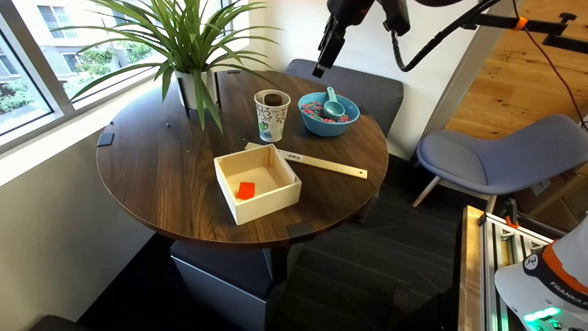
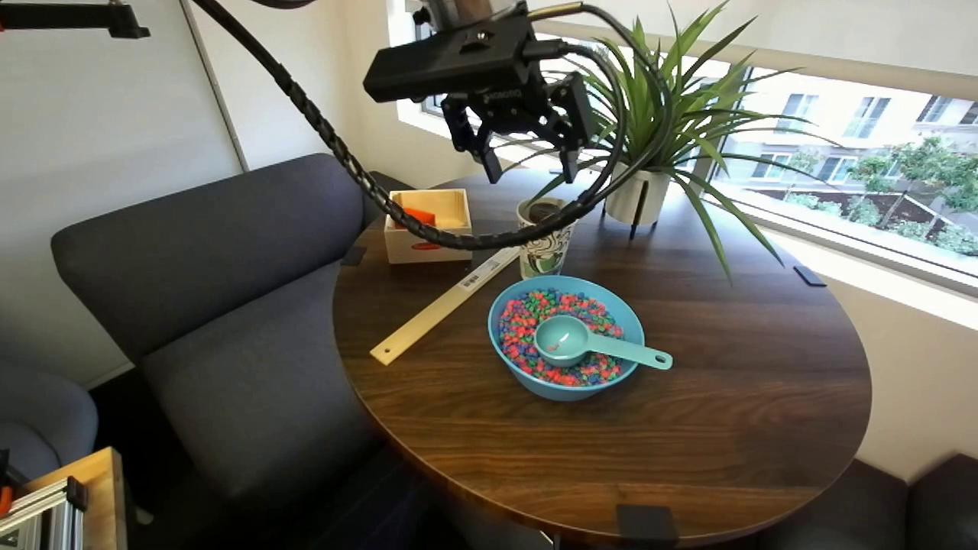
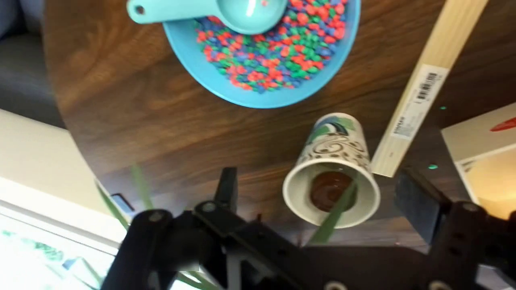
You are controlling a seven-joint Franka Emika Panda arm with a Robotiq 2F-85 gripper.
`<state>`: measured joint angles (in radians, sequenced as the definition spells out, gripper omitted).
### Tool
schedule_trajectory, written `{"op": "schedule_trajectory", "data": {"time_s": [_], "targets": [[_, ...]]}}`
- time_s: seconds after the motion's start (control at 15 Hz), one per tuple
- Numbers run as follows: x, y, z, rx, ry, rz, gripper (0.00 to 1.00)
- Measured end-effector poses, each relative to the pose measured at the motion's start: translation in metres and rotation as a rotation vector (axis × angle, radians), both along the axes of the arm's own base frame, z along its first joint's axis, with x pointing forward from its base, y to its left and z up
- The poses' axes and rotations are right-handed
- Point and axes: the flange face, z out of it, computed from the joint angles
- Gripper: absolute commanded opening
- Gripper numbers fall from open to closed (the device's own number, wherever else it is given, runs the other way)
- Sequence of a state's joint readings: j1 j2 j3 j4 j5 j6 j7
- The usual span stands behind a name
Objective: Take the bottle out off of the cup
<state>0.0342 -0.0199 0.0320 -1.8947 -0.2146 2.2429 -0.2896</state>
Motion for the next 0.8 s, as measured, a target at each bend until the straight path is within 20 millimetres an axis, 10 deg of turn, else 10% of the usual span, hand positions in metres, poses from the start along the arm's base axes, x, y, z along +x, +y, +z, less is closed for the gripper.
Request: {"op": "schedule_trajectory", "data": {"time_s": [0.8], "targets": [[0.038, 0.021, -0.023, 0.142, 0.006, -0.192, 1.0]]}}
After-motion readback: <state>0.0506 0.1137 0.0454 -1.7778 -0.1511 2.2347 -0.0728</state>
